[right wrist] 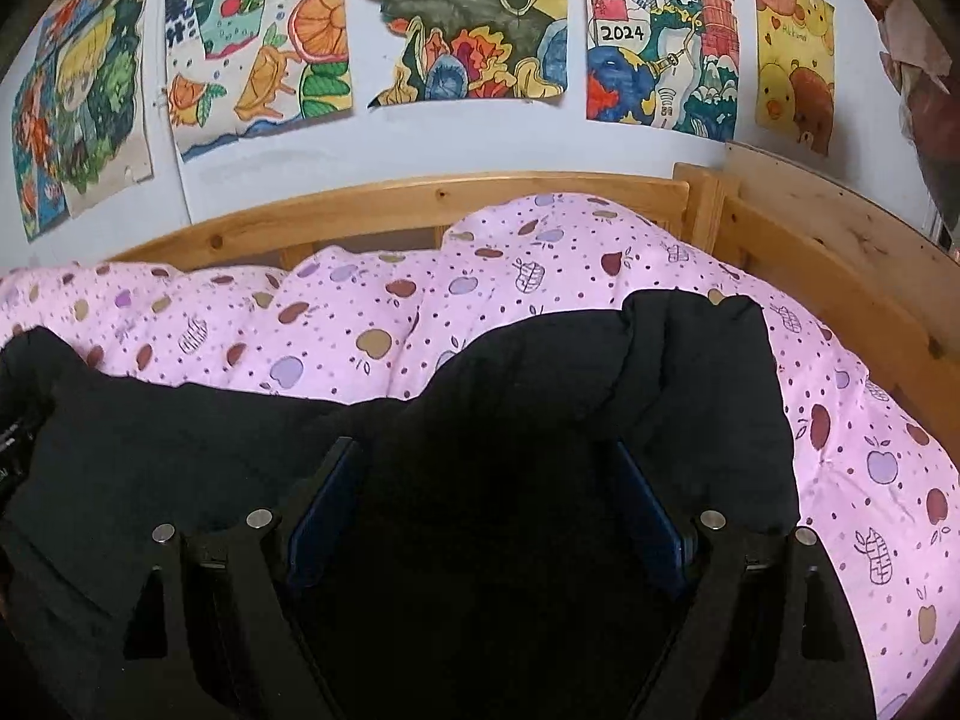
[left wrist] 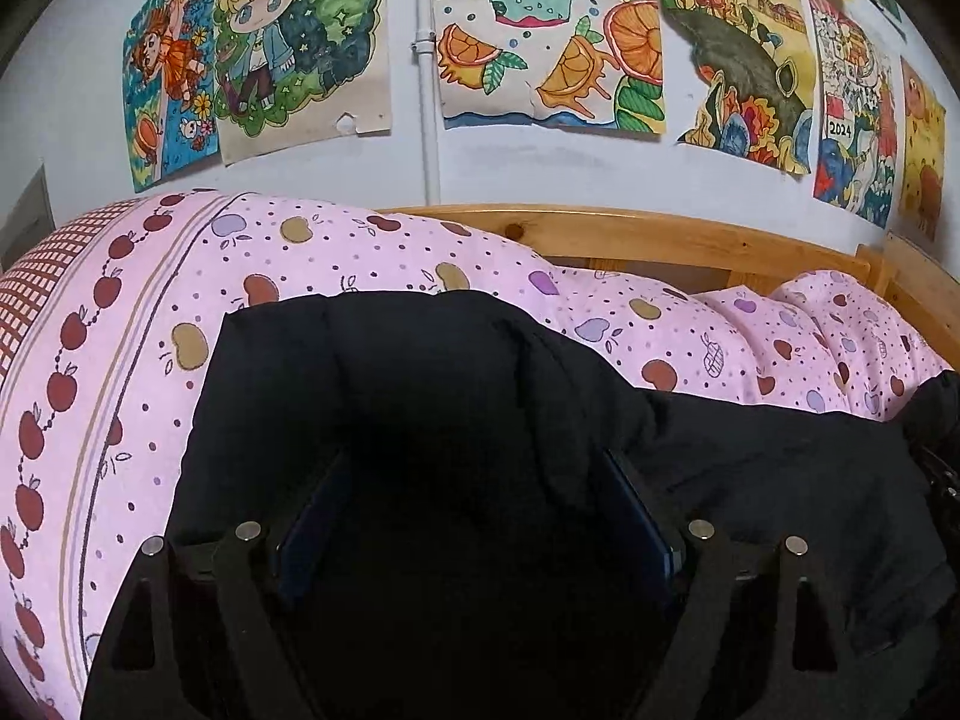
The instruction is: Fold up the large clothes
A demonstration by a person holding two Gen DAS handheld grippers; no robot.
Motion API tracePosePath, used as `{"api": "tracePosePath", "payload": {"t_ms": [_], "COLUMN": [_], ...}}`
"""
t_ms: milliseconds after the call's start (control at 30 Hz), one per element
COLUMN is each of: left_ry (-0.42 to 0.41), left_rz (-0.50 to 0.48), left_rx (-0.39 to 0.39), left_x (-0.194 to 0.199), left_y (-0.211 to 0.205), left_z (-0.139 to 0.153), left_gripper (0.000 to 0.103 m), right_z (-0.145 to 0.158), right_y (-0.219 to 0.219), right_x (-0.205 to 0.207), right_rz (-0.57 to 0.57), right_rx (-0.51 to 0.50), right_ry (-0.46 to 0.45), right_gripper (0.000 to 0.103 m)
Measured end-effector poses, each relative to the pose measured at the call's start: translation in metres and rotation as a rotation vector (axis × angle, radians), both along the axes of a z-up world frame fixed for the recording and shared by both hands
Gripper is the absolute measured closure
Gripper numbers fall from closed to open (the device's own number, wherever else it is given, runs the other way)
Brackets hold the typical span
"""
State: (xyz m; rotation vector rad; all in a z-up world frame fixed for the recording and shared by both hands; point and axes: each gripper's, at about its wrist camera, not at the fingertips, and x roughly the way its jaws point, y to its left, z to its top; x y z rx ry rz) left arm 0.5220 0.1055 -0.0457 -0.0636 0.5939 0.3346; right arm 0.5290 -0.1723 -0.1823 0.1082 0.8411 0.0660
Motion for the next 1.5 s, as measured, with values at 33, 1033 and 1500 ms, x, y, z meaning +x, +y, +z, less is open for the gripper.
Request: {"api": "tracePosePath", "payload": {"t_ms": [33,1033,1500], "left_ry": [-0.006,-0.137,-0.195], "left_rz": [-0.002,-0.151,-0.204], "left_rx": [-0.005,-0.202,-0.131], "left_x": [-0.001,-0.105,-0.171], "left_y": [0.0,-0.009,-0.024], "left_z": [0.001,0.052,0.093], "left_gripper": [0.021,0.004,0.001], "right_z": [0.003,0.084,0.146], "right_y": [-0.001,-0.021,-0.022], "right_x": [0.0,-0.087,-0.144], "right_rz": [0.0,0.091,0.184], "right_rx": [0.001,0.094,0.038], "right_ry": [-0.004,-0.067,-0.114], "right_gripper": [0.023,0.015,0.015]}}
